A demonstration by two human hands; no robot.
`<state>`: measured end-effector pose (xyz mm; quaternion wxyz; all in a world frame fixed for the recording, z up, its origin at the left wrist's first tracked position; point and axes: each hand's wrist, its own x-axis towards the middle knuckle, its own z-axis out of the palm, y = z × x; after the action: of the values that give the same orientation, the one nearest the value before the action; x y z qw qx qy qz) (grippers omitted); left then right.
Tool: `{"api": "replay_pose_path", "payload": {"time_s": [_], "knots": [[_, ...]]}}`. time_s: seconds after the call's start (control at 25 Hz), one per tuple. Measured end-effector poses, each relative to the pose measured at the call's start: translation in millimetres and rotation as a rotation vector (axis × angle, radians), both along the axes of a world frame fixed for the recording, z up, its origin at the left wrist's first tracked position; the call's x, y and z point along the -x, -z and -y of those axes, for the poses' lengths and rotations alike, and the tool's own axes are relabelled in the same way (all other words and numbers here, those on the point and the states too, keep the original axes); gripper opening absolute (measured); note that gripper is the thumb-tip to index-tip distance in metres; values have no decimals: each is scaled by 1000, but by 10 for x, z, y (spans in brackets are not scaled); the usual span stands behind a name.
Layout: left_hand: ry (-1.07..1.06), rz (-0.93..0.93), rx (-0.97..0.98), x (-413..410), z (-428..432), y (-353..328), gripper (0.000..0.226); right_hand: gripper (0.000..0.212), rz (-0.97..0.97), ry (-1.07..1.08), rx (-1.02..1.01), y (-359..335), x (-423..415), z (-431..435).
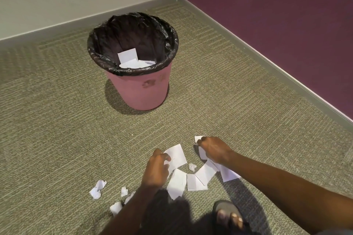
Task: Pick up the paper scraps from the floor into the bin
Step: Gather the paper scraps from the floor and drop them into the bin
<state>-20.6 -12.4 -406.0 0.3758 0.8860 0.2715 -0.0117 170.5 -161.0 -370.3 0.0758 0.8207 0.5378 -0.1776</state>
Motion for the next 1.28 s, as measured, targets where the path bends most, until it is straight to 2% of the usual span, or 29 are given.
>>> {"api": "replay_pose_path", "payload": {"time_s": [0.16,0.32,0.44,0.52,0.64,0.84,0.96,1.04,1.12,1.28], "knots": [[-33,23,3,-121,-38,-350,21,29,-65,187,-160,-71,-105,-60],[-172,234,8,-406,-301,-1179,18,26,49,287,-635,-765,-116,-400],[-279,455,-118,-480,-610,-1992,18,19,125,223,-983,-1513,-60,-777],[-338,587,-232,-497,-879,-2463,17,18,158,118,-1097,-1951,-40,-1054],[-371,537,-383,-662,-1330,-2885,15,13,210,61,-1061,-2348,-113,-1542],[-273,360,-502,-1030,-1855,-2886,15,22,165,72,-774,-2388,-384,-2112],[-164,275,-518,-1107,-1965,-2818,26,49,70,84,-621,-2321,-487,-2239],[-146,286,-540,-1091,-1958,-2787,29,60,31,97,-640,-2297,-504,-2253],[-191,366,-556,-1020,-1861,-2724,23,56,15,99,-703,-2289,-510,-2183],[-210,528,-519,-815,-1358,-2272,20,32,44,89,-784,-2152,-427,-1811]]}}
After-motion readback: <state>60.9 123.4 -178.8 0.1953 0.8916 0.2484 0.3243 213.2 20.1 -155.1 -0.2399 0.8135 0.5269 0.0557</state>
